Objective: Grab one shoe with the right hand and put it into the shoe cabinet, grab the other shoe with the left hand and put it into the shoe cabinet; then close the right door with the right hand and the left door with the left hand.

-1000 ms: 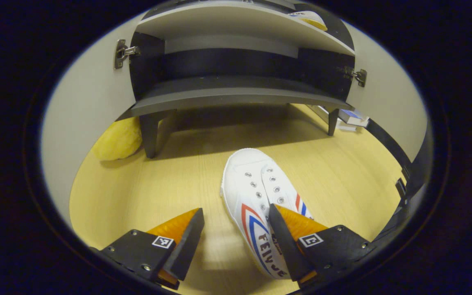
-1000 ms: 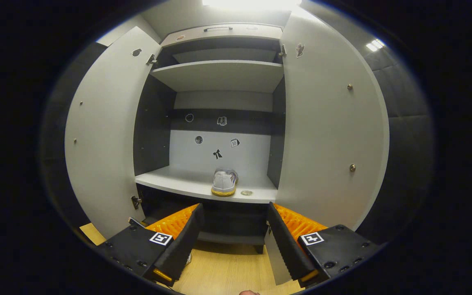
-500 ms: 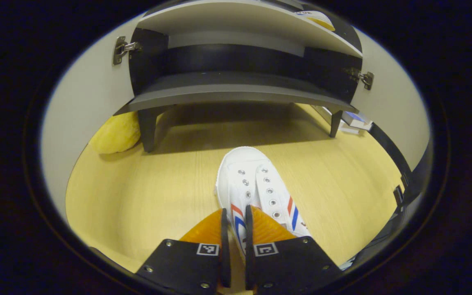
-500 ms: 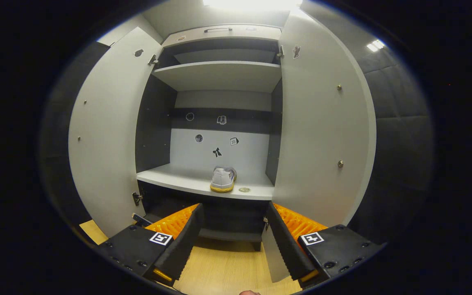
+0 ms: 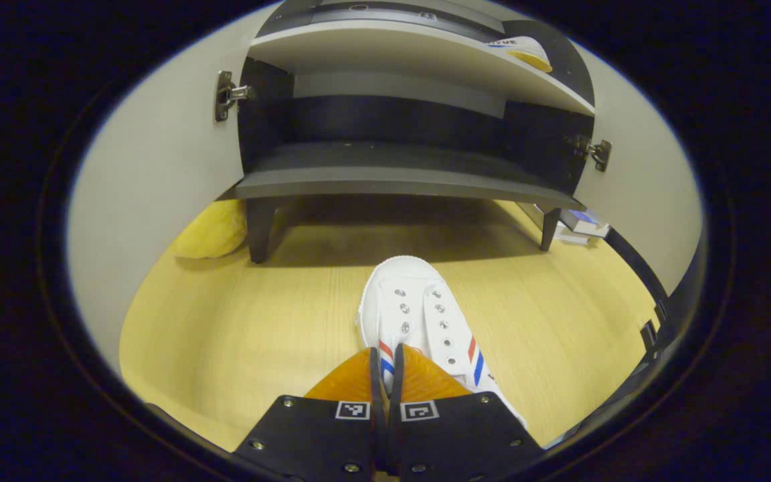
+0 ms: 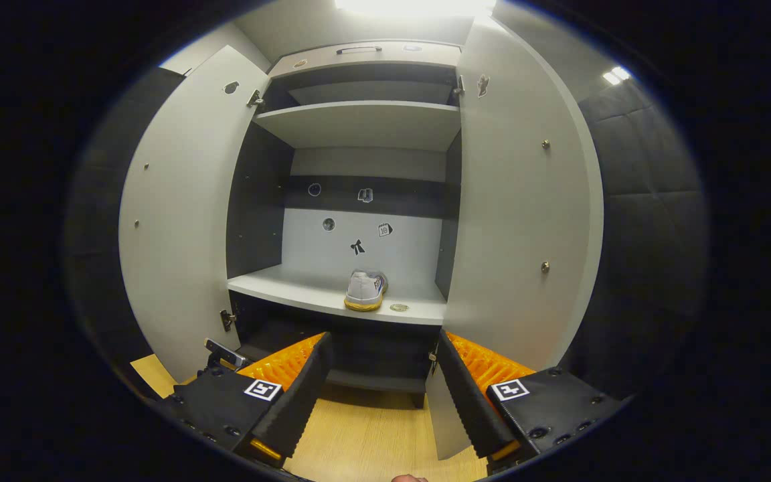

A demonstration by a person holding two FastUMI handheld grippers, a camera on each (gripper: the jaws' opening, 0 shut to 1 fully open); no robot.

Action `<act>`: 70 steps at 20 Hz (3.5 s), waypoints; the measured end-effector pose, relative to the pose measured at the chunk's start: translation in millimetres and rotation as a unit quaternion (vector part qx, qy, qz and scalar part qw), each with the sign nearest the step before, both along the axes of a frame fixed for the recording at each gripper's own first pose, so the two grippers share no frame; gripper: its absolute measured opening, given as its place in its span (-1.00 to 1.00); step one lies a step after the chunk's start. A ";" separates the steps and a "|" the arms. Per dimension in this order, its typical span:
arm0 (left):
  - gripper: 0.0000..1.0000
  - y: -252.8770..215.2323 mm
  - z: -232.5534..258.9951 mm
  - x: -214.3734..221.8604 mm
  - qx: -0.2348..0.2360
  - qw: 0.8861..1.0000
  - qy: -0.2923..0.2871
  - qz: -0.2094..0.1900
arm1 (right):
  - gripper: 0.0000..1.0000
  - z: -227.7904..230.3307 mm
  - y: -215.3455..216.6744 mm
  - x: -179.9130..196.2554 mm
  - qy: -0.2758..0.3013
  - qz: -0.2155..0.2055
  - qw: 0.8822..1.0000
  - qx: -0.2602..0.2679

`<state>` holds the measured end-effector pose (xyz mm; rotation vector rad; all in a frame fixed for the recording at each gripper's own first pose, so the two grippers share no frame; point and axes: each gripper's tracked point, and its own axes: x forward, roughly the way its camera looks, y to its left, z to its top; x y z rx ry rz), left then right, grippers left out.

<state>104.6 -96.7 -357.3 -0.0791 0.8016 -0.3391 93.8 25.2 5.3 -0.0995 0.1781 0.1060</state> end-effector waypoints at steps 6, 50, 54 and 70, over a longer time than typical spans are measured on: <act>-0.96 9.9 62.7 12.4 -0.014 0.998 -0.057 0.010 | 0.96 5.3 5.8 -1.5 -0.007 0.021 1.000 -0.003; -0.98 67.6 188.3 -73.2 -0.068 0.953 -0.284 0.076 | 0.96 -1.0 -22.9 -27.6 -0.004 -0.027 1.000 0.012; -0.98 45.1 182.9 -66.4 -0.038 0.960 -0.266 0.079 | 0.94 -1.9 -22.3 -25.6 -0.003 -0.024 1.000 0.015; -0.34 59.5 311.8 -251.2 -0.009 0.902 -0.420 0.100 | 0.94 15.7 -19.3 -57.6 -0.029 0.077 0.996 0.041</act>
